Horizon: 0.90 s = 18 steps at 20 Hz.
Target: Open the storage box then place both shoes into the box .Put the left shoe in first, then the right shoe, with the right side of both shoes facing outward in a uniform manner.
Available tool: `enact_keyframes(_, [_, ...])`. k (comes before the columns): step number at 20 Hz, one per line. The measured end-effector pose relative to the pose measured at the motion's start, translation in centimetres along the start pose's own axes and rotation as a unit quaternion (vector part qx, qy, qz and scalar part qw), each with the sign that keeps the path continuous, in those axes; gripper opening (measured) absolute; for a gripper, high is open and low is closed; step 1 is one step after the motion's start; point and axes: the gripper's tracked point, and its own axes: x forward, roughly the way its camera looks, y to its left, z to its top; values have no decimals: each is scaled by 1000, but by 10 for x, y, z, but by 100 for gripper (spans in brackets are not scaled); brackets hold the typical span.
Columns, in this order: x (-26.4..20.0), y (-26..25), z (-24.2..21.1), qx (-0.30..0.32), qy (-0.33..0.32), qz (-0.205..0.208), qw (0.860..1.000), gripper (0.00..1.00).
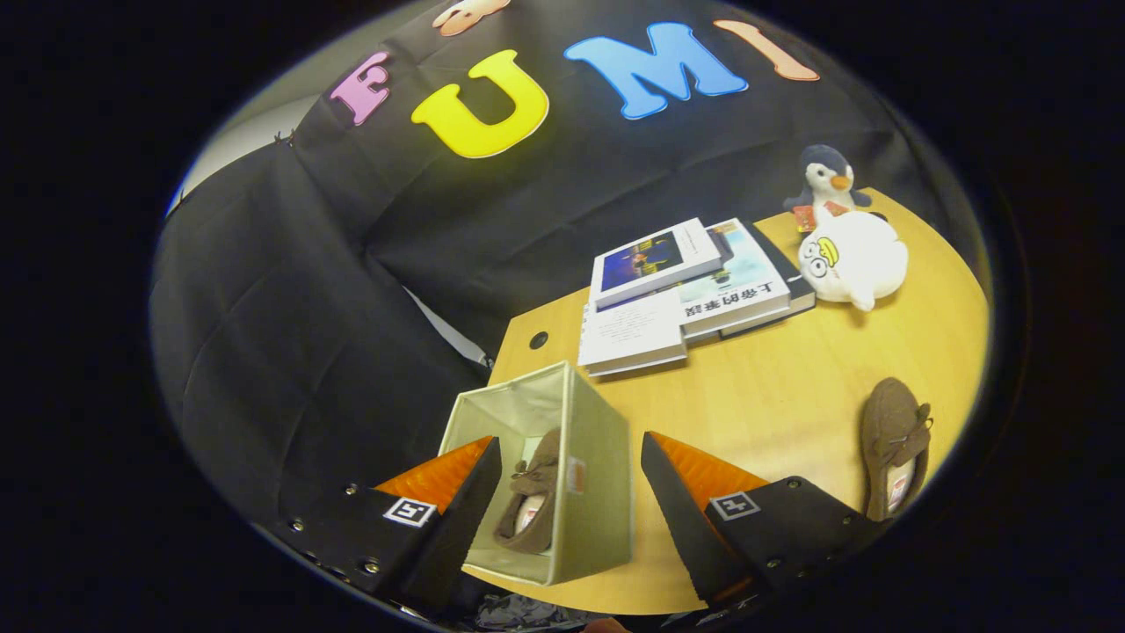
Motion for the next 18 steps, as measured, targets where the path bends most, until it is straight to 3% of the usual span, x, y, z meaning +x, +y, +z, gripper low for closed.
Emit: enact_keyframes(18, [-91,-200,19,-50,-22,-137,989,98])
